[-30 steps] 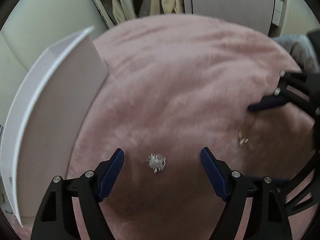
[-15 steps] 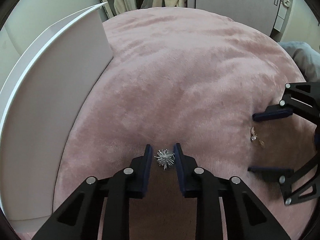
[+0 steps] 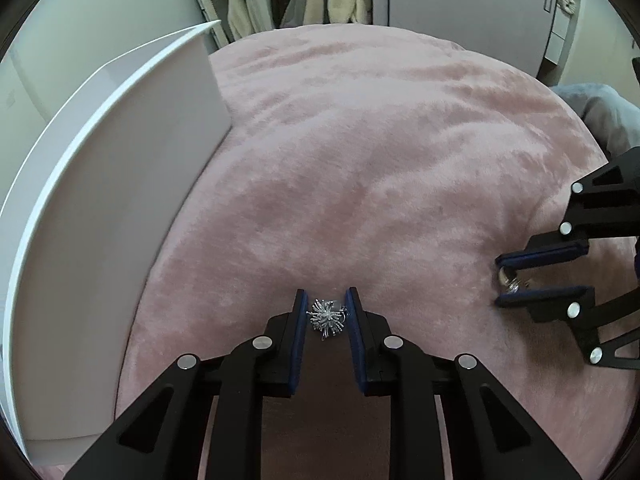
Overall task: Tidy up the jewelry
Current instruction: 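Grasp the gold pendant with the right tool while the left tool holds the silver charm, then carry the silver charm and gold pendant over the white box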
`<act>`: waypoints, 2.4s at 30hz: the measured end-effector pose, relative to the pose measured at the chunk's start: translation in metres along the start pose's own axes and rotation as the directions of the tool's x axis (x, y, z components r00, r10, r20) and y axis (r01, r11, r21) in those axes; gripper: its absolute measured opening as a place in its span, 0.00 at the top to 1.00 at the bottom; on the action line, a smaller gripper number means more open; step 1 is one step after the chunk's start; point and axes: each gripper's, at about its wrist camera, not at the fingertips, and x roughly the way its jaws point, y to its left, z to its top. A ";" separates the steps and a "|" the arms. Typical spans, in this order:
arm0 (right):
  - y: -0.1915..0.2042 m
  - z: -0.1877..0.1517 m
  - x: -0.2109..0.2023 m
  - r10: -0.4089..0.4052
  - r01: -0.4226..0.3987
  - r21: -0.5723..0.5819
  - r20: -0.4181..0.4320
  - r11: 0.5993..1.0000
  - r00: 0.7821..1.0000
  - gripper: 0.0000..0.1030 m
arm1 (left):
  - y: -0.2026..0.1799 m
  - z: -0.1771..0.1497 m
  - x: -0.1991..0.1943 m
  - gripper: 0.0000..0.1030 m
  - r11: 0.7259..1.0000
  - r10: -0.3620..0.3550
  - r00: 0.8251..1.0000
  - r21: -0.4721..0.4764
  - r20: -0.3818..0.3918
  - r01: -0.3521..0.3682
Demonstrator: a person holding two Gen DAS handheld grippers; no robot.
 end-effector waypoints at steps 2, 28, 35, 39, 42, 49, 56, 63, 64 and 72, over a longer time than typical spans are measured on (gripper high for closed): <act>-0.005 0.000 0.000 -0.008 0.008 0.015 -0.004 1.000 1.000 0.81 | 0.001 -0.002 -0.003 0.77 1.000 0.008 1.000 -0.008 0.006 -0.008; -0.007 0.004 -0.002 0.016 -0.019 0.062 0.043 0.998 0.999 0.90 | 0.016 0.008 -0.025 0.77 0.997 0.008 0.998 -0.082 0.065 -0.003; -0.006 0.033 -0.015 0.015 -0.020 0.045 0.099 0.999 0.995 0.90 | 0.033 0.010 -0.047 0.77 0.985 0.002 0.996 -0.171 0.089 0.013; -0.005 0.045 -0.026 0.006 -0.011 0.038 0.136 0.999 0.991 0.90 | 0.040 0.010 -0.064 0.77 0.979 0.002 0.992 -0.201 0.126 0.024; -0.001 0.056 -0.036 -0.007 0.002 0.028 0.159 1.000 0.987 0.90 | 0.046 0.009 -0.078 0.77 0.974 0.006 0.989 -0.223 0.149 0.028; 0.001 0.084 -0.051 -0.044 0.041 0.018 0.195 0.999 0.980 0.90 | 0.056 0.005 -0.105 0.77 0.967 0.039 0.981 -0.256 0.188 0.011; 0.004 0.116 -0.056 -0.074 0.073 0.014 0.238 0.997 0.969 0.90 | 0.076 0.001 -0.128 0.77 0.940 0.107 0.971 -0.339 0.212 -0.029; 0.004 0.149 -0.065 -0.121 0.108 0.059 0.331 0.992 0.936 0.90 | 0.104 -0.008 -0.141 0.77 0.902 0.141 0.958 -0.431 0.250 -0.020; 0.004 0.155 -0.063 -0.127 0.111 0.067 0.336 0.992 0.933 0.90 | 0.112 -0.009 -0.142 0.77 0.887 0.140 0.956 -0.462 0.260 -0.004; -0.016 0.188 -0.049 -0.049 -0.042 0.206 0.416 0.978 0.908 0.90 | 0.150 -0.021 -0.132 0.77 0.814 0.145 0.955 -0.579 0.258 0.033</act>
